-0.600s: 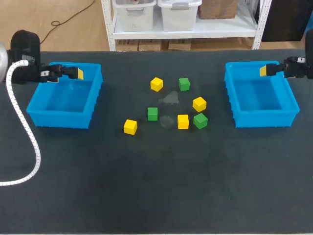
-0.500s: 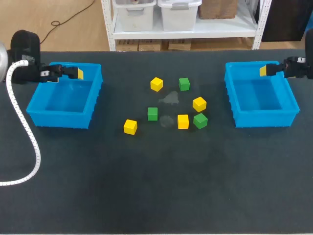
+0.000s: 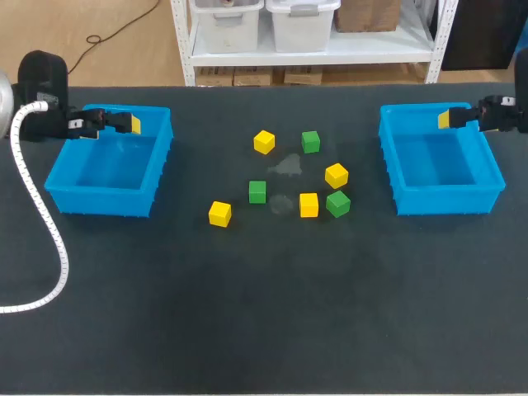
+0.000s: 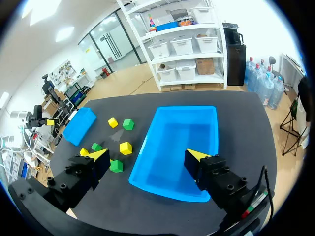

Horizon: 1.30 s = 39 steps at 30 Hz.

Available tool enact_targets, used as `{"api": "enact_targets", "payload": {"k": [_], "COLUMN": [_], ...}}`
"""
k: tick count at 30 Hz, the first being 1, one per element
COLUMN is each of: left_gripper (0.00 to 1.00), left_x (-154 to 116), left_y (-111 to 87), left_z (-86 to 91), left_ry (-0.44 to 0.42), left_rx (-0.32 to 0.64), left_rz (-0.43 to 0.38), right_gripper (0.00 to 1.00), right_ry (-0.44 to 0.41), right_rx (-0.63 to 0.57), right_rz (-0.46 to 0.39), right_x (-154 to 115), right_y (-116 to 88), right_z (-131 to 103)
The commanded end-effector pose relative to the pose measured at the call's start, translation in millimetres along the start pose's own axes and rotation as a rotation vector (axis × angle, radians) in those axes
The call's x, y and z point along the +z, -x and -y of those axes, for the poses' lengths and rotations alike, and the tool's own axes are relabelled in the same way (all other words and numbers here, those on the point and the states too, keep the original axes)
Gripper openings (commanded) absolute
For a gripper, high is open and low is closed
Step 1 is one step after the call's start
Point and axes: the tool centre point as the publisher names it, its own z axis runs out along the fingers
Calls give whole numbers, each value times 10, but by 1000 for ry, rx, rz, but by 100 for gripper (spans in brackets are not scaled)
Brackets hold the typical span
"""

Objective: Put the green cubes in the right bin and the yellow cubes in the left bin.

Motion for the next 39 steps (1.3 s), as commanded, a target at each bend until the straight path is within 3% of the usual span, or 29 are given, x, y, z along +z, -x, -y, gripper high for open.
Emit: {"api": "enact_targets", "payload": {"k": [1,13,15,17,24,31,39], "left_gripper": [100,100,100,100,100,100,100], "left_x": [1,-16,-83,-145,-300,-311,-287], "left_y": [-13,-24,-57,-107,-259,-324,-348], "left_z": [-13,-57,-124,-172,-345,-423,-445], "left_ry": [-6,-22,-26,64,90,116,151], "left_rx": [1,-27,-67,-51,-95,-123,-109], "left_rz": [6,-2,22,55,39,52,60], "right_gripper": [100,100,100,100,100,100,100], "right_ry": [2,2,-5,-14,12,-6,-35], "right_rx": [-1,-1,-56,-110,-270,-370,-442], "right_rz": [0,0,-9,-25,-76,-135,-194], "right_x": [10,10,70,133,331,529,739], "right_y": [2,2,-17,-45,-233,-399,-548], "right_z": [7,7,-144,-302,-785,-948,-973]}}
